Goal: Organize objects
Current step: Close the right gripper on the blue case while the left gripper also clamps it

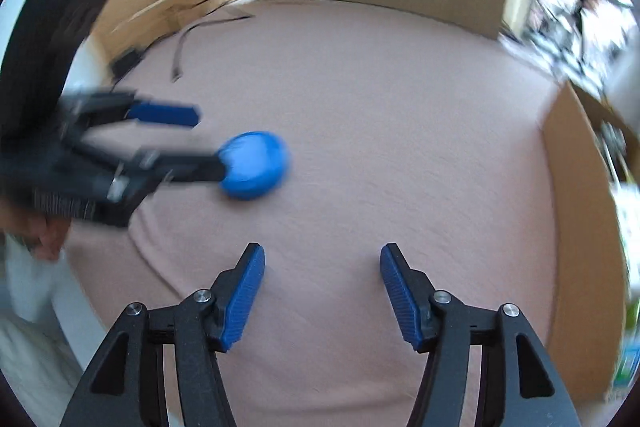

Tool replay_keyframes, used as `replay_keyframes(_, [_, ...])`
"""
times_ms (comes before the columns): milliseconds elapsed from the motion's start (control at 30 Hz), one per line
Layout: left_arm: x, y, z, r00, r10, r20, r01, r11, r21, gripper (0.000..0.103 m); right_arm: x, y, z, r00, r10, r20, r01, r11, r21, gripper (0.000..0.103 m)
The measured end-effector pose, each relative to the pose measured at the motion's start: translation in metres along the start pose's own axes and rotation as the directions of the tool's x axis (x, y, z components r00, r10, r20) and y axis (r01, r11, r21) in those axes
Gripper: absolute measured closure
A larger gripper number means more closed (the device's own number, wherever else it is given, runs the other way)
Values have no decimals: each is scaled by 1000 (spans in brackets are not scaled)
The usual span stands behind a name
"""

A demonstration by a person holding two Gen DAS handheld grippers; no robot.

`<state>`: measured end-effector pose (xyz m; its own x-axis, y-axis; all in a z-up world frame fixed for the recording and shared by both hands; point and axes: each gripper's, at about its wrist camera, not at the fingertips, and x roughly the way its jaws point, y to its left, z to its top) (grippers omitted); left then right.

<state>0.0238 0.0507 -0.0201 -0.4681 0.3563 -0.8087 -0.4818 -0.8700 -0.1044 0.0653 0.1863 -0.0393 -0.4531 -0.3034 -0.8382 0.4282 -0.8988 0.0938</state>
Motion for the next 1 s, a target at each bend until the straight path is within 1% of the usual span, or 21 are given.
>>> replay_keyframes(33, [3, -7, 0, 1000, -5, -1, 5, 999, 45, 32, -3, -7, 3, 1000, 22, -3, -22, 999, 36, 46])
replay_keyframes(67, [7, -11, -1, 1000, -13, -6, 14, 996, 85, 34, -5, -13, 11, 998, 62, -10, -61, 996, 69, 46])
replay_keyframes(100, [11, -13, 0, 1000, -23, -13, 24, 994, 104, 35, -4, -15, 20, 994, 108, -25, -106, 991, 79, 44])
replay_keyframes(167, [16, -11, 0, 999, -30, -16, 32, 993, 116, 40, 3, -11, 38, 981, 184, -69, -181, 983, 41, 44])
replay_keyframes(267, [15, -8, 0, 999, -48, -3, 48, 989, 139, 44, 19, 2, 62, 970, 201, -140, -207, 978, -35, 44])
replay_keyframes(333, [14, -7, -2, 999, -52, 0, 52, 985, 165, 49, 27, 10, 71, 965, 205, -163, -219, 973, -73, 44])
replay_keyframes(367, [13, -5, -4, 999, -52, 1, 51, 983, 176, 50, 31, 15, 71, 958, 215, -189, -235, 968, -90, 44])
replay_keyframes(400, [11, -4, -6, 998, -62, 13, 58, 980, 191, 51, 33, 19, 71, 956, 213, -203, -238, 966, -106, 44])
replay_keyframes(467, [9, 0, -7, 998, -68, 12, 65, 979, 195, 53, 36, 24, 75, 954, 217, -206, -244, 962, -119, 44])
replay_keyframes(533, [9, 0, -7, 997, -75, 15, 71, 978, 194, 53, 38, 28, 77, 952, 221, -211, -250, 960, -127, 44])
replay_keyframes(633, [8, -1, -8, 998, -69, 10, 65, 973, 223, 52, 42, 32, 78, 947, 223, -229, -261, 954, -150, 44])
replay_keyframes(700, [6, -1, -11, 999, -45, 12, 40, 967, 250, 47, 46, 35, 83, 942, 226, -247, -271, 948, -166, 44])
replay_keyframes(733, [7, -1, -12, 999, -29, 16, 24, 966, 257, 41, 47, 35, 84, 938, 229, -261, -279, 944, -174, 44])
replay_keyframes(800, [9, 0, -9, 999, -28, 17, 23, 968, 252, 37, 49, 36, 85, 935, 215, -283, -278, 939, -204, 44])
replay_keyframes(867, [11, 1, -6, 999, -36, 16, 32, 969, 247, 37, 56, 39, 88, 932, 200, -303, -272, 937, -219, 45])
replay_keyframes(933, [12, 1, -5, 999, -48, 15, 43, 967, 250, 38, 58, 41, 90, 932, 197, -305, -273, 934, -230, 46])
replay_keyframes(1000, [14, 2, -3, 998, -65, 11, 60, 968, 242, 41, 60, 43, 93, 929, 192, -315, -274, 931, -240, 54])
